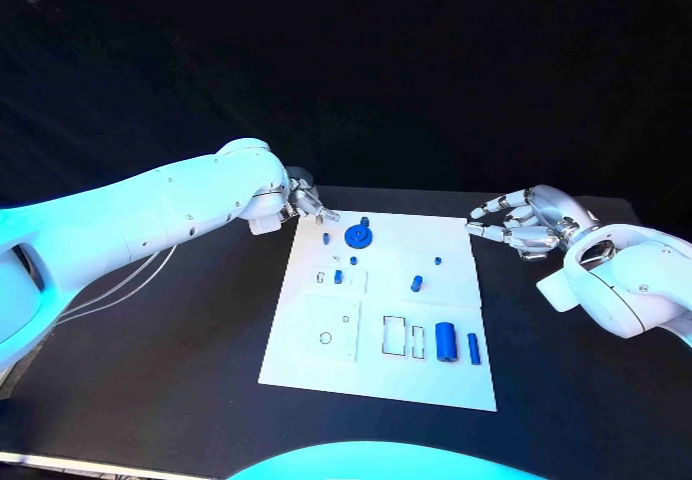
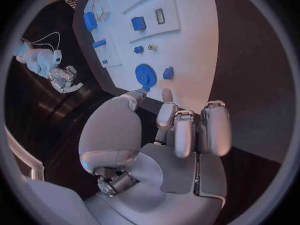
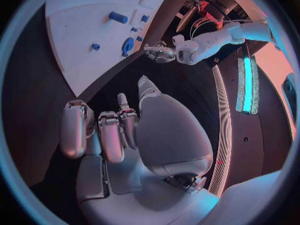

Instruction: Assemble the parts on the task board

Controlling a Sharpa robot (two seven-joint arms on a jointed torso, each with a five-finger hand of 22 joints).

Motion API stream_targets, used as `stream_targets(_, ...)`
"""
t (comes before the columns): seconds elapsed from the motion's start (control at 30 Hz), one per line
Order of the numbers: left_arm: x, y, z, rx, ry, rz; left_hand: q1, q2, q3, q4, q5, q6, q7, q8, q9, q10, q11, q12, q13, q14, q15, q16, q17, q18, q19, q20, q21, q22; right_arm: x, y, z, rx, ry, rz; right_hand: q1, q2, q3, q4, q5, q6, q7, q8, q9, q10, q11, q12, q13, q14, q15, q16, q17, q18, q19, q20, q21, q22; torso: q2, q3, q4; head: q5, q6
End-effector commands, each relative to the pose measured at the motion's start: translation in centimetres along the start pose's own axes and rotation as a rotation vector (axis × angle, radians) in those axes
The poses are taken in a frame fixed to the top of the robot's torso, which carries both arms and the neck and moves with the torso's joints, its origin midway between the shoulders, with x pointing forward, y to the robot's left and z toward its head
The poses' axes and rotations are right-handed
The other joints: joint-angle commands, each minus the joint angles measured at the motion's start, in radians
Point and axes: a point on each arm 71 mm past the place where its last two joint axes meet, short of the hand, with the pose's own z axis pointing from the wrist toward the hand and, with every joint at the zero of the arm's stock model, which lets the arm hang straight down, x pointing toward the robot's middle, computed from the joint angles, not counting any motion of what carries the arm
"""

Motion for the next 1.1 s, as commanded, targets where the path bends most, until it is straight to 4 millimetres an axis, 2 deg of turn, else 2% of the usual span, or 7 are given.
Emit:
stream_targets(0.03,0.2,-0.1,0.4,0.002,0.02,0.023,-0.004,-0.001,-0.006,0.0,-0.001,0.0,0.006,-0.005,-0.002,-0.007,-0.001,-0.004,-0.001,0.104,0.008,0.004,0.258,0.012,-0.002,0.005,-0.007,-0.002,0.2,0.2,0.0,-0.018,0.01,-0.001,0.002,0.001,-0.001,-0.003,-0.003,-0.005,0.001,0.006,-0.001,-0.01,-0.002,-0.009,0.078,0.076,-0.006,-0.006,0.139,0.006,-0.007,-0.001,-0.009,0.079,0.0,-0.0003,0.0003,0.002,0.001)
stream_targets(0.23,0.5,0.0,1.0,-0.007,0.035,0.02,-0.025,0.003,-0.023,0.001,-0.012,0.0,0.008,-0.01,-0.007,-0.011,0.002,-0.004,-0.002,0.104,0.011,0.004,0.258,0.012,-0.004,0.008,-0.008,-0.003,0.2,0.2,0.1,-0.022,0.01,0.001,0.007,0.0,0.0,-0.004,-0.003,-0.006,0.001,0.008,-0.002,-0.016,-0.002,-0.015,0.072,0.073,-0.006,-0.011,0.127,0.008,-0.013,-0.001,-0.019,0.072,0.0,-0.0011,-0.0006,0.002,0.002)
stream_targets(0.37,0.6,0.2,1.4,-0.017,0.047,0.019,-0.03,0.004,-0.027,0.001,-0.015,-0.001,0.009,-0.012,-0.008,-0.013,0.002,-0.004,-0.004,0.104,0.011,0.004,0.259,0.012,-0.005,0.008,-0.008,-0.004,0.2,0.3,0.1,-0.024,0.005,0.003,0.009,0.0,0.001,-0.004,-0.003,-0.007,0.001,0.008,-0.002,-0.018,-0.002,-0.017,0.069,0.072,-0.007,-0.012,0.123,0.01,-0.016,-0.001,-0.023,0.069,0.0,-0.0001,0.0013,0.001,0.003)
stream_targets(1.1,1.4,0.3,2.0,-0.026,0.1,0.019,-0.028,0.009,-0.032,-0.001,-0.022,-0.001,0.009,-0.014,-0.01,-0.012,0.003,-0.001,0.0,0.105,0.012,0.006,0.262,0.012,-0.005,0.009,-0.008,-0.003,0.1,0.3,0.2,-0.029,0.0,0.005,0.014,0.001,0.002,-0.003,-0.003,-0.009,0.0,0.011,-0.003,-0.025,-0.003,-0.026,0.06,0.067,-0.007,-0.019,0.106,0.014,-0.027,-0.002,-0.041,0.057,0.0,-0.0008,0.0005,0.003,-0.003)
